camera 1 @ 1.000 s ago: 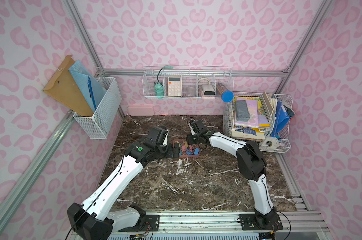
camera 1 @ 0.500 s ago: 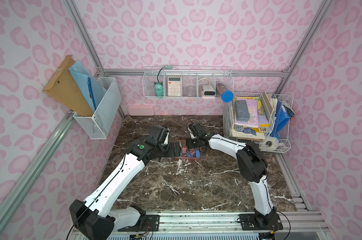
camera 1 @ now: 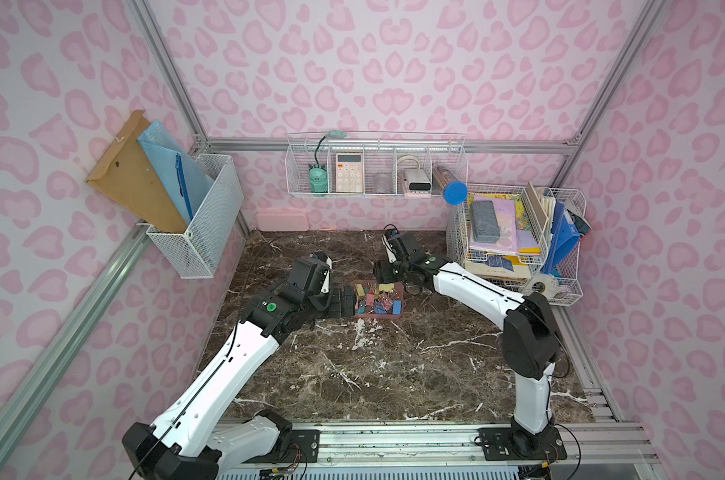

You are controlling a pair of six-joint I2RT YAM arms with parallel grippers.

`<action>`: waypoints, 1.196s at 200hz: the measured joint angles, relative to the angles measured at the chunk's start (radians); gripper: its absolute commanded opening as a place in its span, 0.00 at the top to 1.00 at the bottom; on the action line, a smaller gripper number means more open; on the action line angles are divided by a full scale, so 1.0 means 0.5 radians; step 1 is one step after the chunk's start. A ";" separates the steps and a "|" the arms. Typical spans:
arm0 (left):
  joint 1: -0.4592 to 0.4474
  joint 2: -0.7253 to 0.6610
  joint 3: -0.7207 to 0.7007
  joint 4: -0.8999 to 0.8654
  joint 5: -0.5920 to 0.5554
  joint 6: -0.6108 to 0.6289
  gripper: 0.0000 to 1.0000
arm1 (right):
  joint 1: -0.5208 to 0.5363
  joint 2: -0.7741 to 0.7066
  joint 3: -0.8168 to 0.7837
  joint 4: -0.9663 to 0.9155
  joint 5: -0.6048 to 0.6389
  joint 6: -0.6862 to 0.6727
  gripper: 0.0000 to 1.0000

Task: Put the binder clips in the storage box
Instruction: Place the binder clip in the storage box, then reset both arms

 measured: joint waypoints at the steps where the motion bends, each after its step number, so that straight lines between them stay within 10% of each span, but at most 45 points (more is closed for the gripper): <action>1: 0.000 -0.006 -0.003 0.002 -0.003 0.001 0.01 | 0.001 -0.009 -0.006 0.002 0.004 0.002 0.25; 77: -0.002 -0.757 -0.563 0.230 -0.573 0.226 0.01 | 0.036 -1.528 -1.319 0.552 0.598 -0.098 0.17; 151: 0.001 -1.077 -1.289 0.648 -1.308 0.351 0.01 | -0.455 -2.895 -2.694 1.202 1.056 -0.338 0.03; 202: 0.142 -0.887 -1.544 1.257 -1.498 0.588 0.01 | -0.861 -3.127 -3.200 1.557 1.030 -0.419 0.04; 239: 0.490 -0.587 -1.593 1.615 -1.318 0.684 0.01 | -1.128 -2.695 -3.244 1.984 0.991 -0.397 0.03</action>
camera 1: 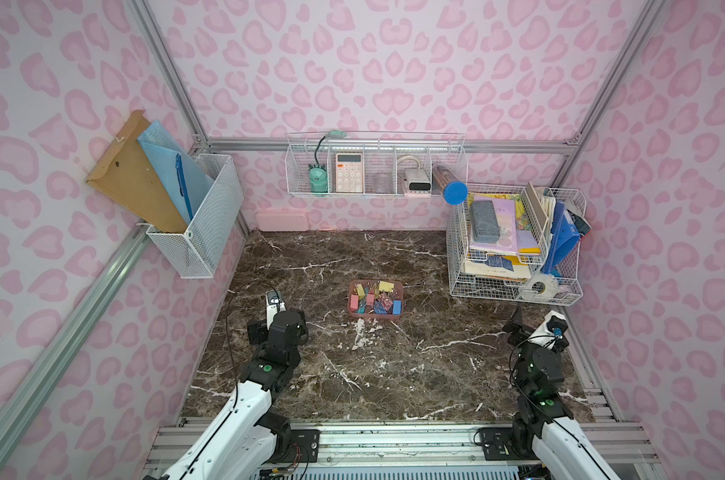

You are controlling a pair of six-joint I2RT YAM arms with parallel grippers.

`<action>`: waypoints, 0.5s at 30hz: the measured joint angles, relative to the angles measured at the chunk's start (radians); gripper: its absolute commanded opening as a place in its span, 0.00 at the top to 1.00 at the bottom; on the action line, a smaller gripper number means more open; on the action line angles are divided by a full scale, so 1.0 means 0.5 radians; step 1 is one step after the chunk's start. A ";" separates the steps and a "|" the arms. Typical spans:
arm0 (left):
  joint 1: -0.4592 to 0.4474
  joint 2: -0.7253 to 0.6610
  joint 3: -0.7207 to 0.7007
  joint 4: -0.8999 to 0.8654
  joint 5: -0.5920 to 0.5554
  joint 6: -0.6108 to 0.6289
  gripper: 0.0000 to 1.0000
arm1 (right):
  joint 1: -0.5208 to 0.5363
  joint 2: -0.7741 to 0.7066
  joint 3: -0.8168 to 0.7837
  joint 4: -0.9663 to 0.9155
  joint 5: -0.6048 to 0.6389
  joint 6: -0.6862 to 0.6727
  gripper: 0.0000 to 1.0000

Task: Put the binder clips in the storage box
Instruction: Reset both arms

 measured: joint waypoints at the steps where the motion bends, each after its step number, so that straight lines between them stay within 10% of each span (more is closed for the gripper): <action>1: 0.072 0.034 -0.019 0.080 0.044 0.001 0.01 | -0.037 0.134 0.000 0.092 -0.024 -0.012 0.03; 15: 0.487 0.563 -0.150 0.873 0.603 0.018 0.01 | -0.122 1.463 0.281 0.861 -0.214 -0.166 0.01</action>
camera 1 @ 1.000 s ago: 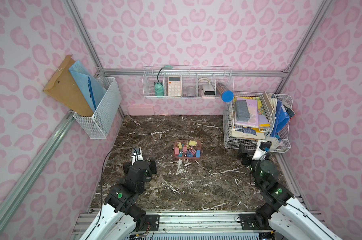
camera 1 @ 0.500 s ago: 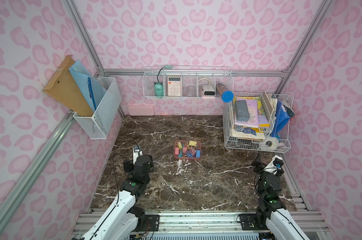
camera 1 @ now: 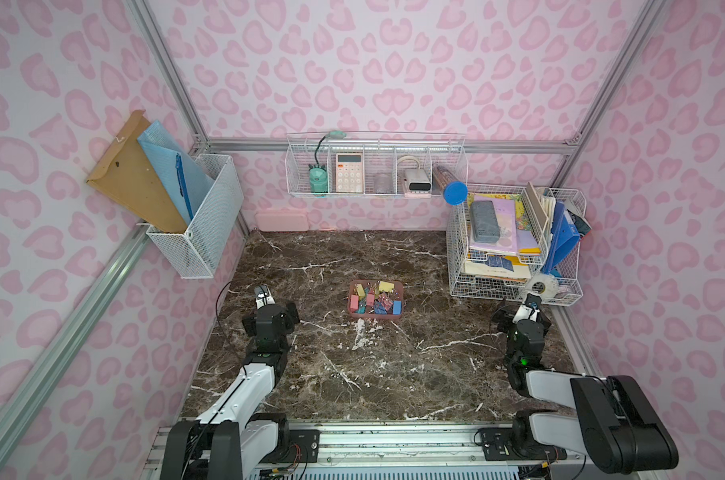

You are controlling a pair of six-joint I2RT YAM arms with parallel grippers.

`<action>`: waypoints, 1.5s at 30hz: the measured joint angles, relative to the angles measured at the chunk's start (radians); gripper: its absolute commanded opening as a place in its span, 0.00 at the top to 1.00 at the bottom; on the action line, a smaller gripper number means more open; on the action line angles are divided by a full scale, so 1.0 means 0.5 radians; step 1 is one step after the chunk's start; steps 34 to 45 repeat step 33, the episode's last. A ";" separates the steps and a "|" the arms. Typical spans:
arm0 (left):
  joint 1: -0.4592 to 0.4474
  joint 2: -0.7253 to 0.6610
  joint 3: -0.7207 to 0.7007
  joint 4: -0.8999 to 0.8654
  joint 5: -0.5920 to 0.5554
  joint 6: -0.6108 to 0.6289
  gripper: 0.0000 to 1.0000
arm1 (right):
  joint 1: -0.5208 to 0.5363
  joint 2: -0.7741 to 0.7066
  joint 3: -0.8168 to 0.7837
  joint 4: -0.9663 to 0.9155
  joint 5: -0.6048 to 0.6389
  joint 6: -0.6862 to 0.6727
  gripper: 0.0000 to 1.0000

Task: Put the binder clips in the storage box
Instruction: Reset both arms

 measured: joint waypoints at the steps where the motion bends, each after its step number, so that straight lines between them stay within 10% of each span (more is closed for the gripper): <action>1: 0.004 0.043 -0.003 0.050 0.024 0.009 0.01 | -0.001 0.039 0.023 0.032 -0.005 -0.022 0.01; 14: 0.119 0.912 0.013 0.813 0.452 0.052 0.00 | -0.124 0.487 0.092 0.443 -0.278 -0.153 0.01; 45: 0.224 0.879 0.223 0.581 0.674 -0.010 0.00 | -0.106 0.532 0.083 0.603 -0.361 -0.172 0.01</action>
